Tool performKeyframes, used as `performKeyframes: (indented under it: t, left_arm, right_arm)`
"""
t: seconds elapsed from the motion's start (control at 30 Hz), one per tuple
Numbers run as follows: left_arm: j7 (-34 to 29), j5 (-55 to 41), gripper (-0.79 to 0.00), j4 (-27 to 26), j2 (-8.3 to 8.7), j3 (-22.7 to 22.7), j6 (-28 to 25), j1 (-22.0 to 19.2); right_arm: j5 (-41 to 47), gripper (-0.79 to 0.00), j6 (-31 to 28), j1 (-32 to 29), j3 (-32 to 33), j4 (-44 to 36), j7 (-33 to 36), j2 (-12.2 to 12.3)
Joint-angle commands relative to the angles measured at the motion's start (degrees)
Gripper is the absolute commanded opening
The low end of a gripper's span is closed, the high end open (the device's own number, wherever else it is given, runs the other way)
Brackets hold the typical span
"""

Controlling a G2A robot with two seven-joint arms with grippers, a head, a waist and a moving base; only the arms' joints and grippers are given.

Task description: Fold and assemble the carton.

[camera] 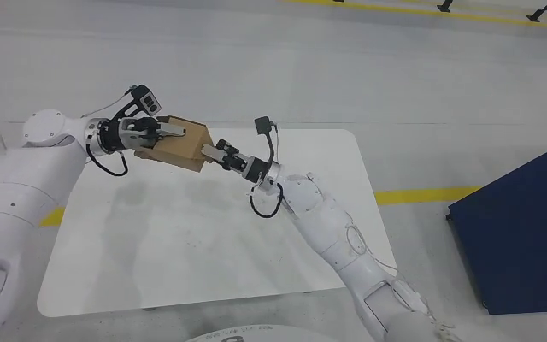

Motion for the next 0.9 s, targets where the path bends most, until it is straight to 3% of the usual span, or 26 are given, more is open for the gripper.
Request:
performKeyframes:
  t: [0.0,0.87]
  left_arm:
    - [0.0,-0.6,-0.785,-0.4,0.19,-0.2,0.3,0.2]
    - [0.0,1.4,-0.785,-3.3,1.73,0.4,0.5,0.8]
  right_arm:
    - [-1.3,-0.037,0.1,0.1,-0.2,0.2,0.0,0.0]
    - [-3.5,-0.052,-0.4,-0.3,0.0,0.2,-2.3,-0.1]
